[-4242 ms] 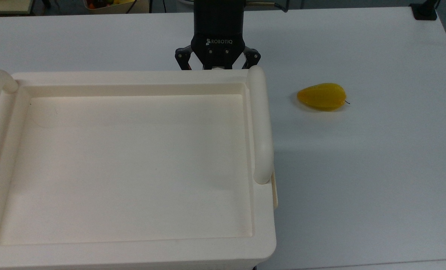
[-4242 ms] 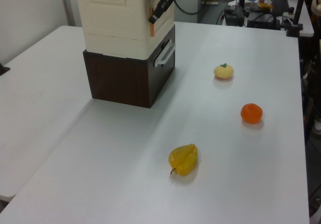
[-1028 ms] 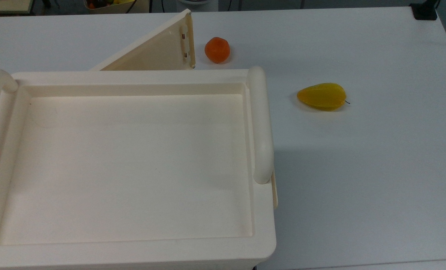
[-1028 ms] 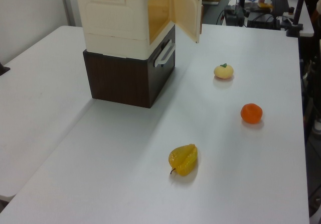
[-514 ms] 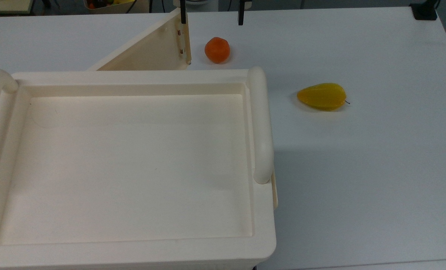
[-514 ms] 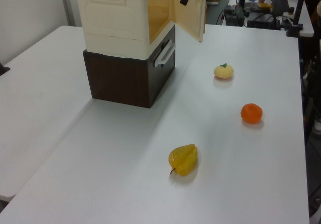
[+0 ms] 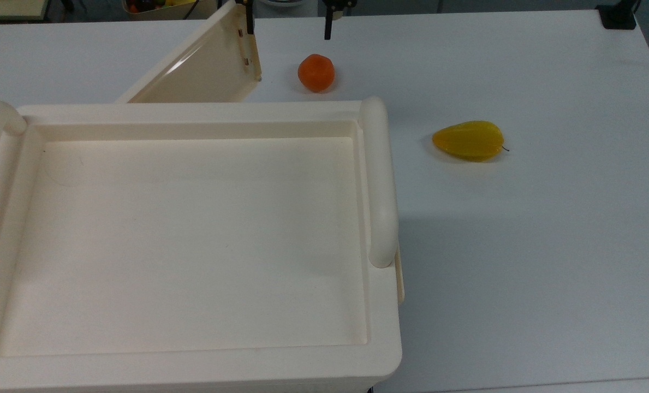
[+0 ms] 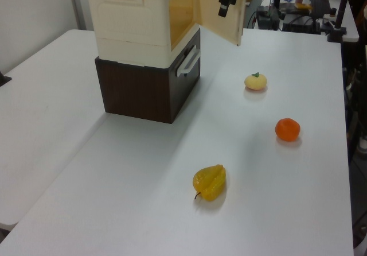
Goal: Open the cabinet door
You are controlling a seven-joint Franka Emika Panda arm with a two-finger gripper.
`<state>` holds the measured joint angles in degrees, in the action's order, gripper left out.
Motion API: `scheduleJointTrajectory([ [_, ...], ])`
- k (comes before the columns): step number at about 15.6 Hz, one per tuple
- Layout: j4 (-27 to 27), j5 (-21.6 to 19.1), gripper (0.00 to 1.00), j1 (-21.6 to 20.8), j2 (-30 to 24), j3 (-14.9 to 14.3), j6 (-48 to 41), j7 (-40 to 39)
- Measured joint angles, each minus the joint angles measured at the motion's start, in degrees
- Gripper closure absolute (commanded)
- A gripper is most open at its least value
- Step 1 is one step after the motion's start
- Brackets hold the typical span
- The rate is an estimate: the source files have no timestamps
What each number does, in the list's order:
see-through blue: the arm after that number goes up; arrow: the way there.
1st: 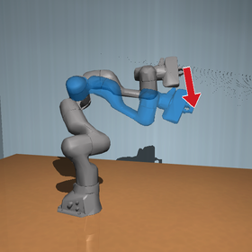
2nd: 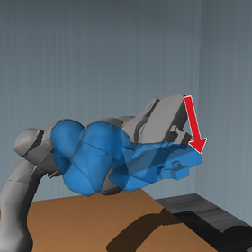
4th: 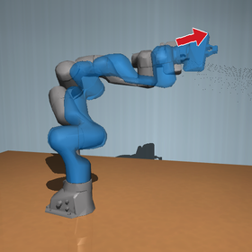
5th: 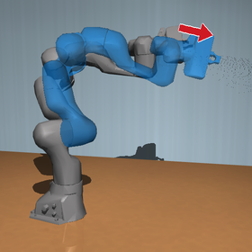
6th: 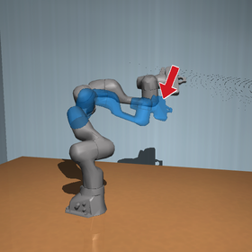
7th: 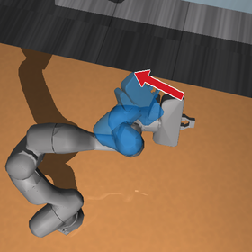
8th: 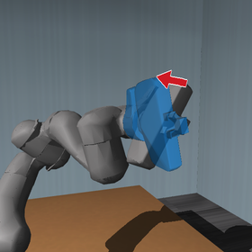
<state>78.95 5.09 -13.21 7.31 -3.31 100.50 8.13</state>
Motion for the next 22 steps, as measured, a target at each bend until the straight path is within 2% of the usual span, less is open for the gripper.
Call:
scheduleJointTrajectory([
  [5, 0.0, 0.0, 0.0, 3.5, -0.1, -0.2, -7.5, -5.7],
  [8, 0.1, 0.0, 0.0, 4.0, -0.1, -0.2, -10.3, -7.8],
  [14, 3.1, -0.1, 0.0, 3.7, -0.1, 0.3, -10.7, -7.9],
  [17, 4.7, -2.1, 0.0, 3.8, -0.4, 0.3, -10.7, -7.9],
  [22, 10.6, -2.7, 0.0, 4.1, -2.5, -0.3, -7.7, -7.9],
])
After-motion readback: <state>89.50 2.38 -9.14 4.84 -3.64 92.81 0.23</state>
